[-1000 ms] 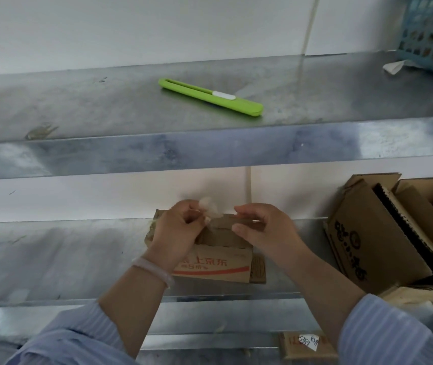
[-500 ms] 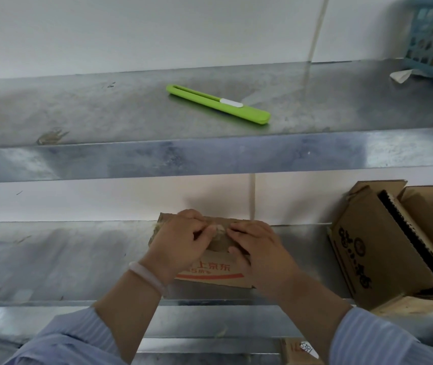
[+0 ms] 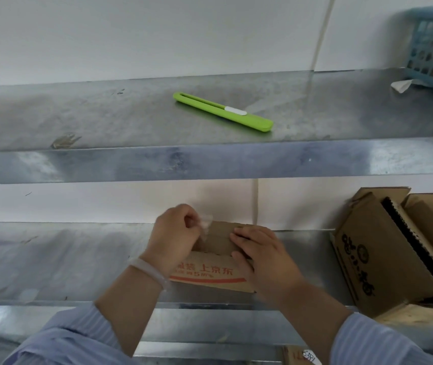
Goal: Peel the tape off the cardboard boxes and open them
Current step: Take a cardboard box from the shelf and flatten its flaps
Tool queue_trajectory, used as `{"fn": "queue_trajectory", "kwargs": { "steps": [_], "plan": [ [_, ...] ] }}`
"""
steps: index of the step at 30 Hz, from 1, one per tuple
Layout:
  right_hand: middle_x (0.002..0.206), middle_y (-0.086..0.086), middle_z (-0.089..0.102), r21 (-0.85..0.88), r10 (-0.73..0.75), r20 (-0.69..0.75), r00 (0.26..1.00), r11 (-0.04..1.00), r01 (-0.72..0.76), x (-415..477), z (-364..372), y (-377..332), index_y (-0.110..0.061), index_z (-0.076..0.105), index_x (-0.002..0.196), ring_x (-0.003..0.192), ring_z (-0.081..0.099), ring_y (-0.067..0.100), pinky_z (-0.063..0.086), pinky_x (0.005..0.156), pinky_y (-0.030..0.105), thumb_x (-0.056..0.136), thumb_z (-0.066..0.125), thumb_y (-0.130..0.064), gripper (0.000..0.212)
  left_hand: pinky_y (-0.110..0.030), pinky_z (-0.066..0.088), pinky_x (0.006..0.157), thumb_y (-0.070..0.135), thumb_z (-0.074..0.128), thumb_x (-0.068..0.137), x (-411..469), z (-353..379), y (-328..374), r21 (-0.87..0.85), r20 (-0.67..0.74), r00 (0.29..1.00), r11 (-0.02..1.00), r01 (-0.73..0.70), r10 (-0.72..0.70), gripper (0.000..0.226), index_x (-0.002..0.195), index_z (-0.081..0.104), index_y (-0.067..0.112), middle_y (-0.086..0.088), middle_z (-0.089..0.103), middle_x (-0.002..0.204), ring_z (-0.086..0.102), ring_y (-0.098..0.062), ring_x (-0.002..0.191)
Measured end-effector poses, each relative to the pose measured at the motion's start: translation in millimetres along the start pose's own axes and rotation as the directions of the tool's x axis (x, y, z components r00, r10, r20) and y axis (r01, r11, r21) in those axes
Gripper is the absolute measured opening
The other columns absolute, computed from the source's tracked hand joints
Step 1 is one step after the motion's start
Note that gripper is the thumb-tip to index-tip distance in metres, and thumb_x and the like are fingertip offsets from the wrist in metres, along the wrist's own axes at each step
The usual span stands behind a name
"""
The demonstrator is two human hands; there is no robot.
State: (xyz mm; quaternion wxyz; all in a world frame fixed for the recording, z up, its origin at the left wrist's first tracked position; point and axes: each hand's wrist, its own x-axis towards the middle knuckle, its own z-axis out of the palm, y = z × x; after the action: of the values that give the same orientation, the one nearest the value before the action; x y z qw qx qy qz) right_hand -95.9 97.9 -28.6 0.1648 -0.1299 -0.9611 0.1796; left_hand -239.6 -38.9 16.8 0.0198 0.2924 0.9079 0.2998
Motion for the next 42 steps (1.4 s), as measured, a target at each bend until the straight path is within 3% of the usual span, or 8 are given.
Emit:
{"fn": "queue_trajectory", "kwargs": {
  "steps": [3,9,13,20,27,32,36,42],
  "plan": [
    [0.126,-0.01,0.062,-0.011,-0.012,-0.01,1.0,1.0,0.012,0.0,0.0,-0.1,-0.02,0.067,0.124,0.12,0.045,0.009,0.022,0.108,0.018,0.095,0.043,-0.043,0.044,-0.013,0.036,0.058,0.003,0.063,0.079,5.1,-12.8,-19.4,0.14,-0.145,0.978,0.981,-0.132,0.152,0.014,0.079,0.063,0.017,0.006,0.052,0.082,0.05,-0.008,0.066],
    [0.136,-0.012,0.053,0.011,-0.029,-0.006,1.0,1.0,0.029,1.4,7.7,4.6,-0.021,0.059,0.134,0.13,0.038,0.009,0.009,0.109,0.012,0.099,0.047,-0.038,0.041,-0.02,0.047,0.07,0.012,0.057,0.089,-7.7,1.0,-31.0,0.299,0.104,0.9,0.85,-0.434,0.423,0.011,0.088,0.067,0.014,0.005,0.048,0.093,0.05,-0.011,0.077],
    [0.122,-0.008,0.064,0.016,-0.018,-0.058,0.998,1.0,0.019,-0.3,12.8,4.1,-0.018,0.07,0.12,0.117,0.051,0.012,0.031,0.106,0.022,0.092,0.039,-0.044,0.049,-0.022,0.047,0.081,0.023,0.056,0.092,-7.4,-1.1,-32.0,0.099,0.058,0.948,0.943,-0.318,0.313,0.019,0.089,0.073,0.015,0.011,0.056,0.097,0.054,-0.006,0.087],
    [0.115,-0.006,0.067,-0.02,-0.027,-0.133,0.991,0.999,0.024,-1.3,16.8,2.2,-0.017,0.072,0.113,0.111,0.056,0.014,0.043,0.104,0.029,0.09,0.042,-0.04,0.044,-0.032,0.042,0.09,0.029,0.058,0.089,-7.6,-1.5,-23.1,0.317,-0.025,0.981,0.932,-0.176,0.193,0.032,0.121,0.059,0.032,0.008,0.058,0.109,0.051,-0.015,0.104],
    [0.113,-0.005,0.067,-0.061,-0.027,-0.202,0.979,0.998,0.015,-2.1,23.3,0.7,-0.018,0.072,0.11,0.111,0.047,0.009,0.037,0.103,0.029,0.09,0.041,-0.038,0.042,-0.029,0.036,0.081,0.044,0.053,0.091,-7.0,3.7,-27.0,0.387,-0.033,0.982,0.908,-0.161,0.187,0.017,0.09,0.066,0.031,0.015,0.064,0.083,0.059,-0.009,0.084],
    [0.116,-0.008,0.065,-0.058,-0.015,-0.179,0.984,0.998,0.004,-3.3,23.7,1.7,-0.02,0.071,0.113,0.112,0.05,0.009,0.035,0.104,0.026,0.091,0.041,-0.041,0.043,-0.015,0.035,0.059,0.019,0.063,0.086,-9.3,-5.5,-44.2,0.02,-0.196,0.98,1.0,-0.015,0.019,0.01,0.079,0.055,0.021,0.007,0.055,0.08,0.05,-0.007,0.069],
    [0.116,-0.007,0.065,-0.031,-0.024,-0.204,0.979,0.999,0.018,-3.3,26.2,2.6,-0.019,0.071,0.114,0.113,0.049,0.009,0.039,0.105,0.029,0.09,0.042,-0.039,0.042,-0.028,0.045,0.058,0.001,0.066,0.077,-6.1,-19.3,-59.6,0.136,-0.306,0.94,0.984,-0.112,0.15,0.016,0.085,0.06,0.013,0.001,0.056,0.08,0.054,-0.019,0.063],
    [0.113,-0.006,0.062,-0.115,-0.059,-0.152,0.987,0.992,0.041,5.8,22.6,1.1,-0.02,0.068,0.12,0.104,0.054,0.016,0.051,0.095,0.038,0.092,0.039,-0.039,0.044,-0.036,0.054,0.063,0.028,0.042,0.084,-6.6,-13.0,-58.4,0.39,-0.112,0.892,0.845,-0.366,0.438,0.032,0.076,0.071,0.017,0.001,0.062,0.078,0.058,-0.022,0.066]
  ]
}}
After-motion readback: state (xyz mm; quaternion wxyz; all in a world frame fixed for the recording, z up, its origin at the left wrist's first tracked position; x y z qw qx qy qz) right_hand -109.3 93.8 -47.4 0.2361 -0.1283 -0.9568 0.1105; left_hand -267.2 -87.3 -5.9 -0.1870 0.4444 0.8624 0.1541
